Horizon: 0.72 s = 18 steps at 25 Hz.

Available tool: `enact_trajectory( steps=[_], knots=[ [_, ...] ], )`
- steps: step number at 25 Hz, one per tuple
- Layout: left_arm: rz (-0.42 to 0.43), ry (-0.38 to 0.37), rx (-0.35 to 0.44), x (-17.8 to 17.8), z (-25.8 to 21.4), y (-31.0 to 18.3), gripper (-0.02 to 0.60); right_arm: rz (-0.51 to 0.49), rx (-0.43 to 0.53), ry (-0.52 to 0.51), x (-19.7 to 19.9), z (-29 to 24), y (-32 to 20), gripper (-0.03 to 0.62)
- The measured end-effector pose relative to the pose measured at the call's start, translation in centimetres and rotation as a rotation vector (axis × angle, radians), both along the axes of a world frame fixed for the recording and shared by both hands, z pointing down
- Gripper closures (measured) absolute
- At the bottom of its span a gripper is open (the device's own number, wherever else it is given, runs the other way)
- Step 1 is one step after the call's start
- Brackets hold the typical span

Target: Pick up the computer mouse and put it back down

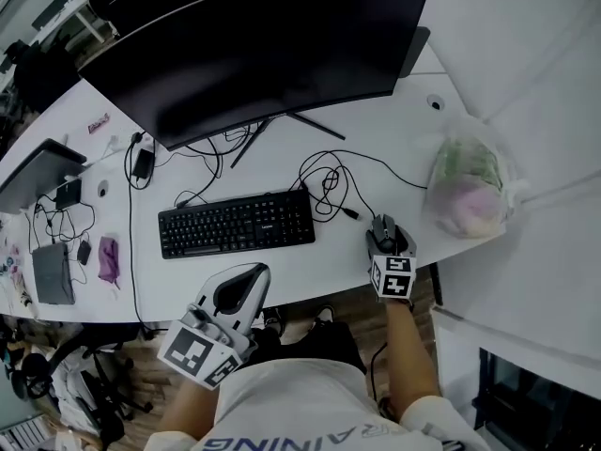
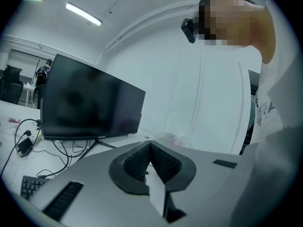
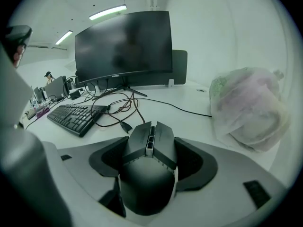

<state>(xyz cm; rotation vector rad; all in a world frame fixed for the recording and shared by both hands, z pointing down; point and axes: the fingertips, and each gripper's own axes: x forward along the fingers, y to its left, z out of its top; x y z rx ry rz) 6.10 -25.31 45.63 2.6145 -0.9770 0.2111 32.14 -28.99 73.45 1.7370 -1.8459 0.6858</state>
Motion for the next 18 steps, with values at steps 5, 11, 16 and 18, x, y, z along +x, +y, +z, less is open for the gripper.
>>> enact_trajectory(
  steps=[5,11,16,18],
  knots=[
    [0.001,0.022,0.033,-0.4,-1.5,0.2,0.577,0.021,0.036,-0.019,-0.4,-2.4,0.9,0.278],
    [0.002,0.05,0.074,-1.1,-3.2,0.5,0.577,0.022,0.128,-0.01,-1.0,-7.0,1.0,0.278],
    [0.006,0.074,0.11,-1.5,-4.6,0.8,0.577,0.012,0.214,0.009,-1.6,-11.3,1.0,0.279],
    [0.008,0.083,0.125,-1.8,-5.1,0.9,0.577,0.005,0.25,0.015,-2.0,-13.1,1.0,0.279]
  ],
)
